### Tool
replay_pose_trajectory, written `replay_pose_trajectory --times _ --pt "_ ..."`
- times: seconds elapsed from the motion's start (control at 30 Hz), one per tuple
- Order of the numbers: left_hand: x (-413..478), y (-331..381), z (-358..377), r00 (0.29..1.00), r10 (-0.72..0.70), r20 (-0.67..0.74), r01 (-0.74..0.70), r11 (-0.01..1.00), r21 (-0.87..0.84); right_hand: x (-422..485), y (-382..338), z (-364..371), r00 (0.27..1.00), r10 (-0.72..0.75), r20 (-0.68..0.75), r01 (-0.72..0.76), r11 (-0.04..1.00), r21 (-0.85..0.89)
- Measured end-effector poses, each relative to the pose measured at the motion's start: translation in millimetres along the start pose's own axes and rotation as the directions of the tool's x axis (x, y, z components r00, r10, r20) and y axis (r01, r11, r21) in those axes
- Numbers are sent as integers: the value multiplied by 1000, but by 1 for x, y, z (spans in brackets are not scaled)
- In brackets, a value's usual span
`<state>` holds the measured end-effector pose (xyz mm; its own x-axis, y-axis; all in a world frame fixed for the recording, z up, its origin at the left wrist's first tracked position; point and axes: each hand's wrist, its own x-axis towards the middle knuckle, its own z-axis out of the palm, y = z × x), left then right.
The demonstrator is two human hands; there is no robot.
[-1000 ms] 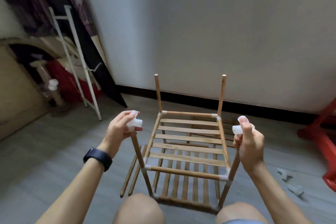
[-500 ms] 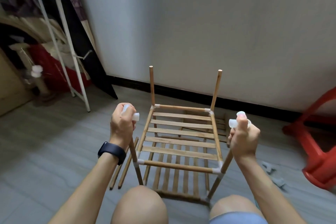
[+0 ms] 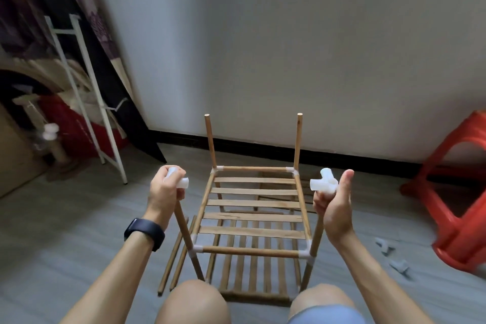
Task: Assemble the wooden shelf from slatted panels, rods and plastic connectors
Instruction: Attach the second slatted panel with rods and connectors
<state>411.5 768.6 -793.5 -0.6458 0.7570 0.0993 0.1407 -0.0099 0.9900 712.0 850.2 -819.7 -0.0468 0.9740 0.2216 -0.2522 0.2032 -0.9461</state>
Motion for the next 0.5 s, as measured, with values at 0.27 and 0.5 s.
replay_pose_trajectory --times 0.27,0.5 --pt "-1 39 27 884 459 -87 -355 782 512 3 5 -1 992 -88 -87 57 950 -308" --pt "6 38 127 783 467 410 -591 354 725 0 8 -5 987 -127 -103 94 957 -276"
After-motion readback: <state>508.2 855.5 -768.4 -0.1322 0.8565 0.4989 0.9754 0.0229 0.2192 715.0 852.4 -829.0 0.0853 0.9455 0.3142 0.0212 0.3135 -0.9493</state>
